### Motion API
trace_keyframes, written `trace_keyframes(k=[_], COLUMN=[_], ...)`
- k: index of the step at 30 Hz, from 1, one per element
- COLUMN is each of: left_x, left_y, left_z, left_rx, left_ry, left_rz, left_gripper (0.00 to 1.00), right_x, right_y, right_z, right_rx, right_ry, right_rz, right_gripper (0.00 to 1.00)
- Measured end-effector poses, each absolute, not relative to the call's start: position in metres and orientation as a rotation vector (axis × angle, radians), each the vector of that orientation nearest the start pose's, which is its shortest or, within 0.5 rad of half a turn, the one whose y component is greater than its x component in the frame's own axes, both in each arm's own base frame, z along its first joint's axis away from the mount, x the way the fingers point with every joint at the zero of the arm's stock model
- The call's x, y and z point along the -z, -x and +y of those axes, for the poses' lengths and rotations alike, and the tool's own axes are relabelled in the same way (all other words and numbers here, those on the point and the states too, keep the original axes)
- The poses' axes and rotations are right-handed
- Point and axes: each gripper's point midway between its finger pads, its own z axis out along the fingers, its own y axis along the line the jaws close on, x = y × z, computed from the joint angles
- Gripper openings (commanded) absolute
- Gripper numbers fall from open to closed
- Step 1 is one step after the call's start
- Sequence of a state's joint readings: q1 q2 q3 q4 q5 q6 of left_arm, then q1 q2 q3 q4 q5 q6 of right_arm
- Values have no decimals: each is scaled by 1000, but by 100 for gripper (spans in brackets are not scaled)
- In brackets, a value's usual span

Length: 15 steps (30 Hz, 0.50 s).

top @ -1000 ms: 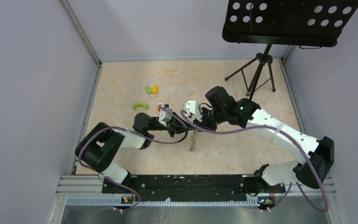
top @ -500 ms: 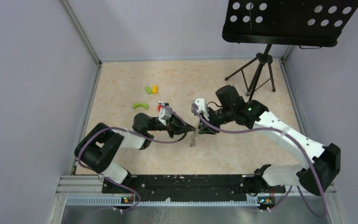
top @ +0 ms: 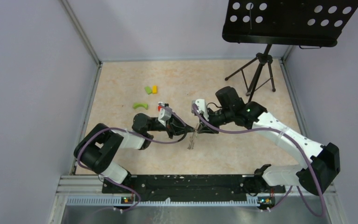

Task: Put the keys on the keyring
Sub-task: Adjust the key on the keyring.

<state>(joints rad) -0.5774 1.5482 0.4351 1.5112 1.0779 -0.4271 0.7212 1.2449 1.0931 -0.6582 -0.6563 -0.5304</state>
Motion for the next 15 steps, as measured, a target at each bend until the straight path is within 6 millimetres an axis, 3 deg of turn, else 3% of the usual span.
trace_keyframes(k=[15], left_x=[-208], left_y=[-178], left_z=[-311], left_rx=[1445], left_ry=[-1126], left_rz=[1061], left_gripper=[0], right_x=[-192], right_y=[-182], right_z=[279], right_rx=[-874], right_ry=[1602], right_rz=[1698], right_gripper=[0])
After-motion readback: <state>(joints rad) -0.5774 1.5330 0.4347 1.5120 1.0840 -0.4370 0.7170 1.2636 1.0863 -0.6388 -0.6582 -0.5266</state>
